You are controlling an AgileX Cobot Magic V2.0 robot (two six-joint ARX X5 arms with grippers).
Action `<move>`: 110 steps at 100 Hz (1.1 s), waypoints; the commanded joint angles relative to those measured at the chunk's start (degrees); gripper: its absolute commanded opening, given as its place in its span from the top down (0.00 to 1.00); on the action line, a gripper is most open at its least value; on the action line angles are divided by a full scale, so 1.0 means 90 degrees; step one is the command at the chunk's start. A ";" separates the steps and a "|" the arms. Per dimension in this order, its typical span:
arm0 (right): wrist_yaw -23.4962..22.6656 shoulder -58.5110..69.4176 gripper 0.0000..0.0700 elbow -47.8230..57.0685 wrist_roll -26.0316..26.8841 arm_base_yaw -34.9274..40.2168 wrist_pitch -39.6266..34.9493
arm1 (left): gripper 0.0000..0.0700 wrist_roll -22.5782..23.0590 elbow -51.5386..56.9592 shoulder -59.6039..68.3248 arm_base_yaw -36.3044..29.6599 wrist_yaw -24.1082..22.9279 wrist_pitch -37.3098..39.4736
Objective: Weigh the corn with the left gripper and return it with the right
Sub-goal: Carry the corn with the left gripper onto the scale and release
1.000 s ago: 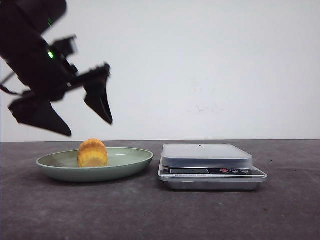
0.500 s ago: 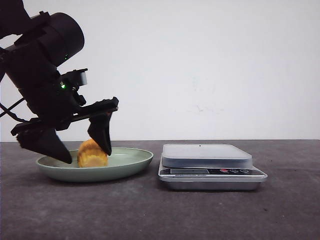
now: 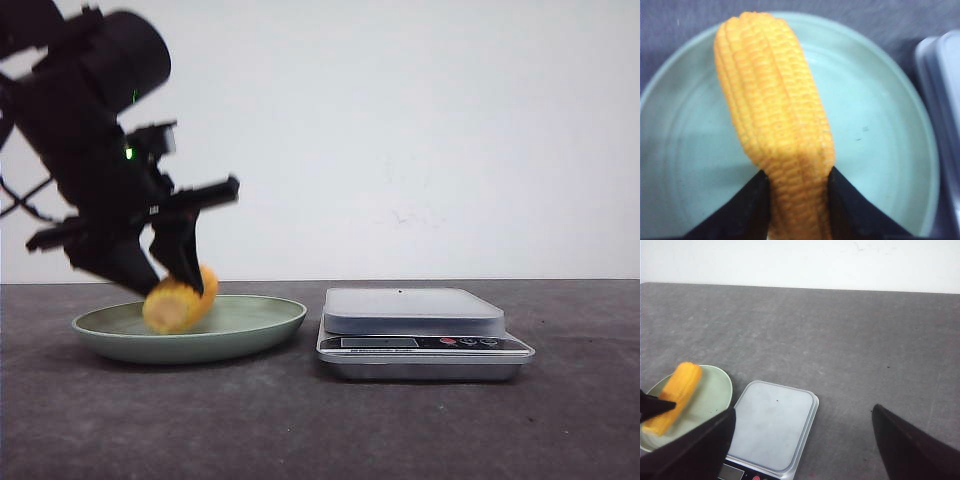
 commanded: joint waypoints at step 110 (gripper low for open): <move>-0.0019 0.0032 0.21 0.0100 -0.0041 0.0034 0.0206 | 0.99 -0.0328 0.3594 0.2499 -0.2193 -0.0100 -0.0954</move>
